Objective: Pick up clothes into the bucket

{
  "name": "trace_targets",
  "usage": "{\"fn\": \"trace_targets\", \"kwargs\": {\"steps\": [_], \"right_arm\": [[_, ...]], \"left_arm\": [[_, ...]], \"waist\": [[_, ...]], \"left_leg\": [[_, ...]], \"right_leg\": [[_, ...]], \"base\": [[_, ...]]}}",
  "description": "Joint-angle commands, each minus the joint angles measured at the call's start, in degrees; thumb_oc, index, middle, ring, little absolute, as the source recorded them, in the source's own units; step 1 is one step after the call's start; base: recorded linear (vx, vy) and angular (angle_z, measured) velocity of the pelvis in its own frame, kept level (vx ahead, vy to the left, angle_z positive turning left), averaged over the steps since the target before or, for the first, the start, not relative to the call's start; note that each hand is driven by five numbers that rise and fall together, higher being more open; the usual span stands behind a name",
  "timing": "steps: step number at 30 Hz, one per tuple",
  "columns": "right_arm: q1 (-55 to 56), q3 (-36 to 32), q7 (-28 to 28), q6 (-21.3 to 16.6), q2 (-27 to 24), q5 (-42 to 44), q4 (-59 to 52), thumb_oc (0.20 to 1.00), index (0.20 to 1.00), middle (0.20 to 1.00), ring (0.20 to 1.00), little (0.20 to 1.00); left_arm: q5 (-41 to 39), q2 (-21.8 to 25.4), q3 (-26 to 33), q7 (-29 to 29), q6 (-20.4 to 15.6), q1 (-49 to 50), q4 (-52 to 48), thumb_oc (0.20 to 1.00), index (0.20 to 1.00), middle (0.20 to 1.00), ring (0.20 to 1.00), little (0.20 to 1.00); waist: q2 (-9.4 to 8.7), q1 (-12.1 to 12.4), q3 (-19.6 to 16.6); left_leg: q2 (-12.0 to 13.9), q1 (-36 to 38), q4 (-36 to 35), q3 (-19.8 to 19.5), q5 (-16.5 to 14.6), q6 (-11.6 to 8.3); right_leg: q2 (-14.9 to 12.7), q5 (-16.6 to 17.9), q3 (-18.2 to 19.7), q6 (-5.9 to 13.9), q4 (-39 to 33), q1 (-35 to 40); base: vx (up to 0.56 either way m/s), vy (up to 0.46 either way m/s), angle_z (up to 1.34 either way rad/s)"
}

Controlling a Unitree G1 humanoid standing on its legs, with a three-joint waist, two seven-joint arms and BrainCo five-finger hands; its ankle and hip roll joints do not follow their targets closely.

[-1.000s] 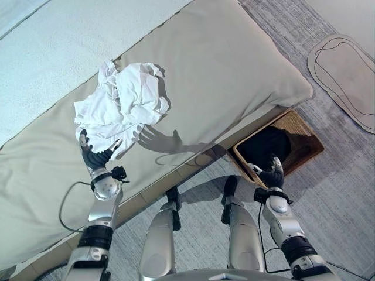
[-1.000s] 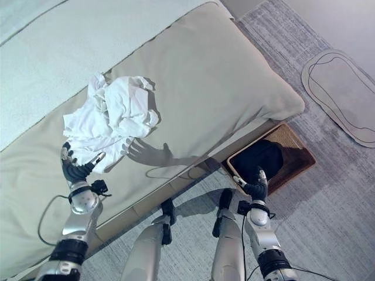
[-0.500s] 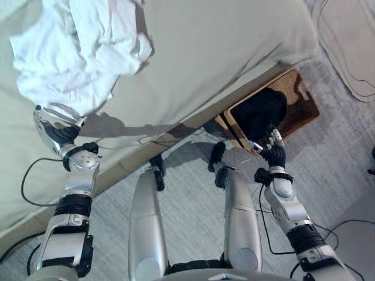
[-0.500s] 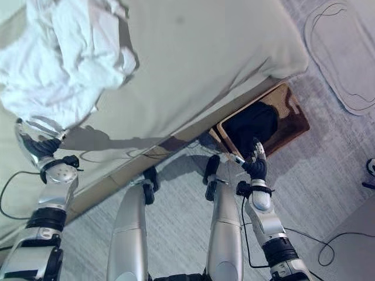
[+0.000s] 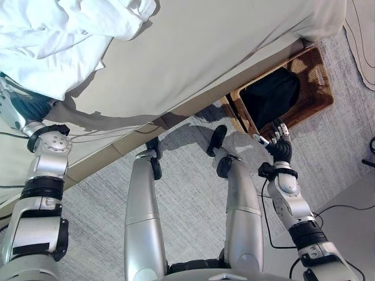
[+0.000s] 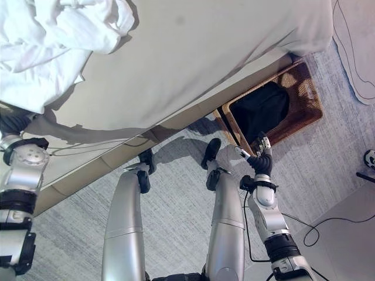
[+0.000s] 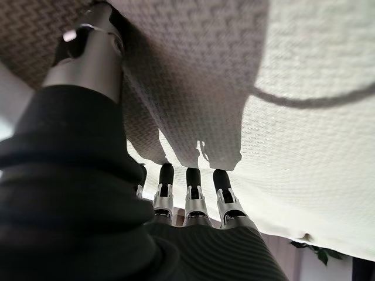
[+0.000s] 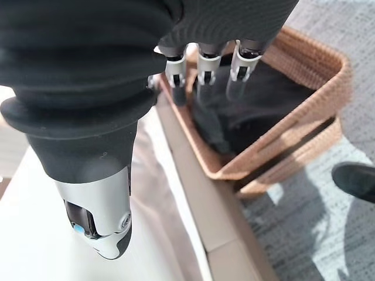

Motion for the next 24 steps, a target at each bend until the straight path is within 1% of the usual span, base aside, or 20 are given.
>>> {"fn": "trace_targets", "kwargs": {"steps": [1,3,6,9,12,15,22,23,24], "right_arm": [[2.3,-1.3,0.8,-4.6,-1.3,1.9,-2.6,1.0,1.0,1.0,1.0,1.0],[2.1,-0.8,1.5,-6.2,-1.4,3.0,-2.1,1.0,1.0,1.0,1.0,1.0],[2.0,-0.7,1.6,-7.1,-1.5,3.3,-2.1,1.0,1.0,1.0,1.0,1.0],[1.6,-0.9,1.7,-7.9,-1.6,3.6,-1.8,1.0,1.0,1.0,1.0,1.0],[1.0,-1.0,2.2,-8.4,-1.9,3.7,-1.0,1.0,1.0,1.0,1.0,1.0],[1.2,-0.9,2.5,-9.0,-1.5,3.8,-0.6,1.0,1.0,1.0,1.0,1.0],[1.0,-0.4,3.5,-9.4,-1.4,3.9,0.5,1.0,1.0,1.0,1.0,1.0],[1.0,-0.4,3.5,-9.4,-1.4,3.9,0.5,1.0,1.0,1.0,1.0,1.0],[0.8,-0.3,3.8,-9.6,-1.5,4.1,0.7,1.0,1.0,1.0,1.0,1.0]], "left_arm": [[6.1,3.3,1.1,2.5,-1.8,-0.4,-0.9,1.0,1.0,1.0,1.0,1.0],[8.4,5.0,-0.4,4.3,-2.5,-1.9,-0.6,1.0,1.0,1.0,1.0,1.0],[9.3,5.7,-1.2,4.8,-3.6,-2.4,-1.5,1.0,1.0,1.0,1.0,1.0],[10.4,7.1,-3.1,3.6,-4.6,-3.3,-2.2,1.0,1.0,1.0,1.0,1.0],[12.9,9.3,-6.7,1.8,-5.2,-5.6,-1.7,1.0,1.0,1.0,1.0,1.0],[14.2,9.9,-9.7,0.5,-6.0,-7.5,-1.5,1.0,1.0,1.0,1.0,1.0],[20.1,11.0,-16.4,-2.2,-5.6,-10.7,-0.7,1.0,1.0,1.0,1.0,1.0],[20.1,11.0,-16.4,-2.2,-5.6,-10.8,-0.7,1.0,1.0,1.0,1.0,1.0],[22.1,11.5,-18.6,-2.8,-5.5,-11.6,0.0,1.0,1.0,1.0,1.0,1.0]], "waist": [[-0.38,0.0,-2.4],[-0.68,-0.4,-2.9],[-0.72,-0.4,-3.1],[-0.54,-0.4,-3.2],[-0.3,-0.7,-3.5],[-0.18,-0.9,-4.0],[0.11,-1.2,-5.1],[0.1,-1.2,-5.1],[0.15,-1.3,-5.4]], "left_leg": [[0.4,0.4,-1.6,-2.5,0.2,-1.61],[0.4,0.6,-2.2,-2.4,0.3,-1.67],[0.5,0.8,-2.8,-2.3,0.4,-1.7],[0.4,1.3,-3.2,-2.2,0.4,-1.65],[0.3,1.6,-3.6,-1.9,0.5,-1.63],[0.2,1.9,-4.2,-1.8,0.6,-1.55],[0.0,2.5,-4.8,-1.6,0.5,-1.46],[0.0,2.5,-4.8,-1.6,0.5,-1.46],[0.1,2.6,-5.0,-1.6,0.5,-1.46]], "right_leg": [[-2.8,0.1,2.4,5.7,1.2,1.9],[-2.7,0.5,2.5,5.9,0.4,2.0],[-2.8,0.8,2.4,6.04,-0.3,2.4],[-2.8,1.0,2.5,6.13,-1.0,2.8],[-2.8,1.5,2.4,6.43,-1.7,3.2],[-3.0,1.8,2.3,6.62,-2.5,3.8],[-2.9,2.0,2.3,6.83,-3.6,4.7],[-2.9,2.0,2.3,6.83,-3.6,4.7],[-2.9,2.0,2.3,6.85,-3.8,4.8]], "base": [[0.01,0.037,0.01],[0.0,0.0,0.0],[0.0,0.0,0.0],[0.01,0.034,0.0],[0.0,0.012,0.0],[0.0,0.0,0.0],[0.0,0.0,0.0],[0.0,0.0,0.0],[0.0,0.0,0.0]]}}
